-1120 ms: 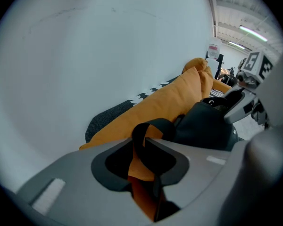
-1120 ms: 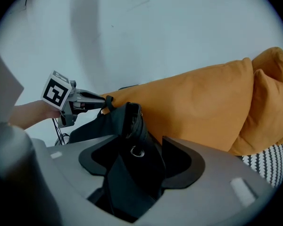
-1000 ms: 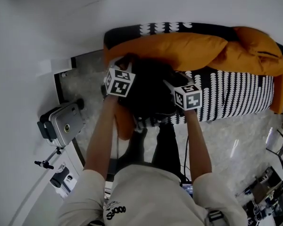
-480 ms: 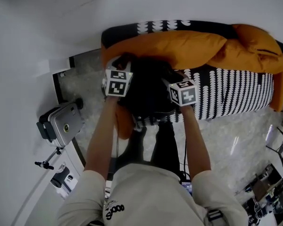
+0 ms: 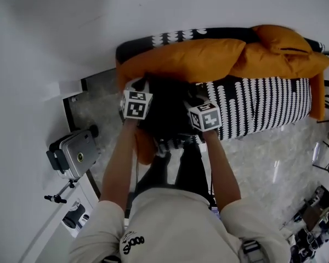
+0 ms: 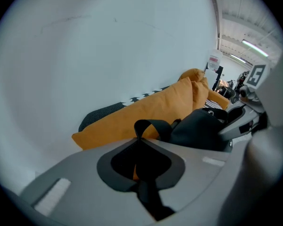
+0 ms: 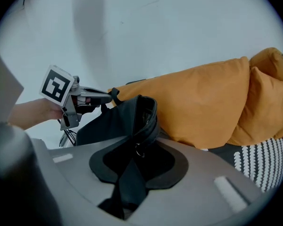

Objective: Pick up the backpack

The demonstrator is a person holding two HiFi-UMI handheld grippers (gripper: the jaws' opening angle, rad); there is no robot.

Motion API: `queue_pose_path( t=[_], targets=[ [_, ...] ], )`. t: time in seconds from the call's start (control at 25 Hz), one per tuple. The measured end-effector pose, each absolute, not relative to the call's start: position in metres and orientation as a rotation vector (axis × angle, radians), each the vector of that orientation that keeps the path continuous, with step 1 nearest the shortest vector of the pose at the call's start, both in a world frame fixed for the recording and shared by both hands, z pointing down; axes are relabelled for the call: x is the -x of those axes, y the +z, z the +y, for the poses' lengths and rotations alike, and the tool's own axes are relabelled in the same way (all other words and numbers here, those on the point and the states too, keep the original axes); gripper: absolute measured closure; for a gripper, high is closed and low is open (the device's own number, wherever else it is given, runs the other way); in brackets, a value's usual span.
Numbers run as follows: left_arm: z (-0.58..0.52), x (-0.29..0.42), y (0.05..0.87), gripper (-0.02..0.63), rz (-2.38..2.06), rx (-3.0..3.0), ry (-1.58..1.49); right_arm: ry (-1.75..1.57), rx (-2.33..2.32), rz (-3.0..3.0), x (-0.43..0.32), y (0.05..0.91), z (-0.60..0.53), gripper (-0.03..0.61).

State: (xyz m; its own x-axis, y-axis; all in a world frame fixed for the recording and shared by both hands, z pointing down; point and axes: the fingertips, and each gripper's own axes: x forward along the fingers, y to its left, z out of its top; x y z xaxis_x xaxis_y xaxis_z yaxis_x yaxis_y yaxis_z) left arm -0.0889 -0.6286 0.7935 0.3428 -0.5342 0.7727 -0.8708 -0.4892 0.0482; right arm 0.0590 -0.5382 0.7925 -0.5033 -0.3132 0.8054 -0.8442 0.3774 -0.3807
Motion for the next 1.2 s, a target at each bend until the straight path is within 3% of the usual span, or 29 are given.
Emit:
queue_pose_path(
  t=[1.2],
  targets=[
    [-0.493, 0.004, 0.57, 0.601, -1.222, -2.629, 0.751, 0.904, -1.356, -2.13, -0.124, 0.62, -0.407, 0.508]
  ],
)
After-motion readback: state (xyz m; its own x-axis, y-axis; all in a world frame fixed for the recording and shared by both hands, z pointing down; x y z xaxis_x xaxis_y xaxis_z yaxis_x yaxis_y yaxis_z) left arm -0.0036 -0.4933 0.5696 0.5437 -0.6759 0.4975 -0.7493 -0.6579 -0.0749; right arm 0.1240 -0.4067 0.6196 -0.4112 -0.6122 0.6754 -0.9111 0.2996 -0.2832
